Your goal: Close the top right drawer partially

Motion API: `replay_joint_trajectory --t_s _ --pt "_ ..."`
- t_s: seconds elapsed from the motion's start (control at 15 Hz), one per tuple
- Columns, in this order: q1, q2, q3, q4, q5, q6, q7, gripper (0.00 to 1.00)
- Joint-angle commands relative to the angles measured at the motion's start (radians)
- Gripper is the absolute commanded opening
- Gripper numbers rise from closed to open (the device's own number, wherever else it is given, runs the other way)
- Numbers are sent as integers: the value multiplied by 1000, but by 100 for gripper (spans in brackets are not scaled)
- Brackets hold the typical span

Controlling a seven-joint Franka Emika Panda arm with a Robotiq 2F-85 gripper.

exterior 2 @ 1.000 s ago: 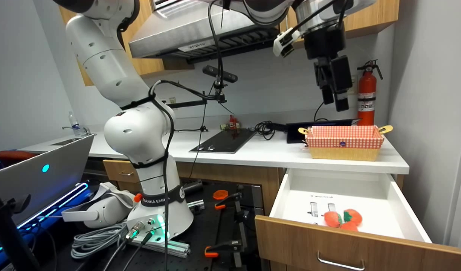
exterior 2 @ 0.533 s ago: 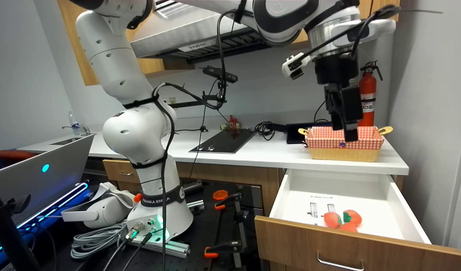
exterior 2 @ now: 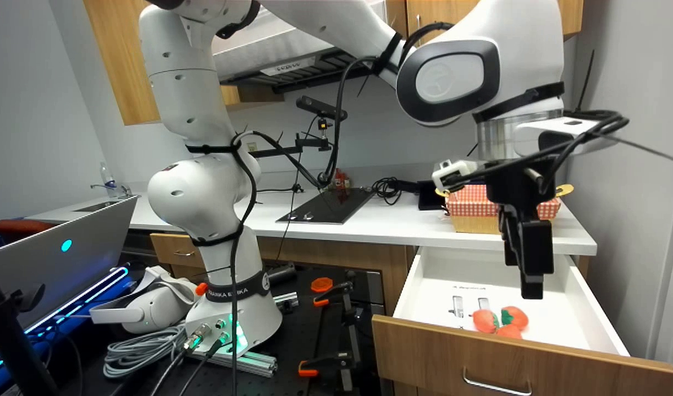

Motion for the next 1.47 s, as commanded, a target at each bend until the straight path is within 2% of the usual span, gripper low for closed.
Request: replay_joint_trajectory --t_s 0.0,0.07,0.13,0.27,0.33,0.6,0.8,0.87,1.4 --pt "-7 102 -9 23 -8 81 24 100" --pt "-6 125 -10 26 -5 98 25 100" --pt "-6 146 -12 29 1 115 28 93" --pt "-5 182 -14 33 7 144 32 68" --pt "-5 199 -16 34 7 158 36 58" --pt "-5 255 -24 40 10 208 49 28" --pt "-9 283 -13 41 63 205 45 5" --pt "-9 290 -10 41 80 204 43 0" --pt "-11 339 16 36 164 228 30 0"
